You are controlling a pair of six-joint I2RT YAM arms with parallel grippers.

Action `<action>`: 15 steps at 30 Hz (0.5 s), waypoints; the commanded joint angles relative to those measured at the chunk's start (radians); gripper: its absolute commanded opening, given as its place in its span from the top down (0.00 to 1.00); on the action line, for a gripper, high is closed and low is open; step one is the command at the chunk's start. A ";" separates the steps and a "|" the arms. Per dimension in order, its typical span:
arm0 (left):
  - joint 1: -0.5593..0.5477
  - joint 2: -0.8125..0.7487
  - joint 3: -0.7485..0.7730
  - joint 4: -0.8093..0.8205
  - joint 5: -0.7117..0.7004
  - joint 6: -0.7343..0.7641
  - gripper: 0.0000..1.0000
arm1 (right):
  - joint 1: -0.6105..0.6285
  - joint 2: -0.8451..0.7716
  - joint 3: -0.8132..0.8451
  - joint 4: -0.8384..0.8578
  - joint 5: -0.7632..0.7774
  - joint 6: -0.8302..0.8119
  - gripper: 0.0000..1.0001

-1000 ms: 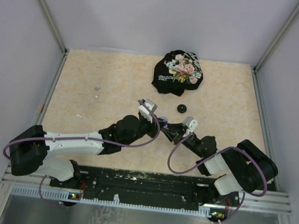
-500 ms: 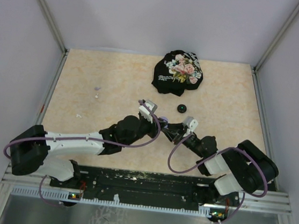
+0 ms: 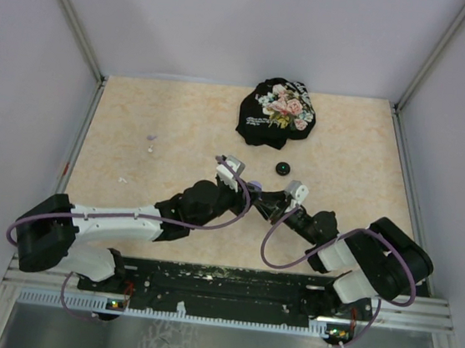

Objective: Insert the wireless bluetooth earbuds into the charging case
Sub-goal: Place the earbud in the charging case.

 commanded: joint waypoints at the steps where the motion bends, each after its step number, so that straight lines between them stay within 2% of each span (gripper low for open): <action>1: -0.011 0.008 0.011 -0.028 -0.002 -0.019 0.63 | -0.004 -0.025 0.006 0.170 0.003 0.011 1.00; 11: -0.010 -0.088 0.025 -0.081 -0.022 -0.024 0.50 | -0.005 -0.021 0.006 0.169 0.014 0.014 1.00; 15: -0.007 -0.146 0.044 -0.175 -0.060 -0.008 0.48 | -0.006 -0.019 0.006 0.170 0.018 0.012 1.00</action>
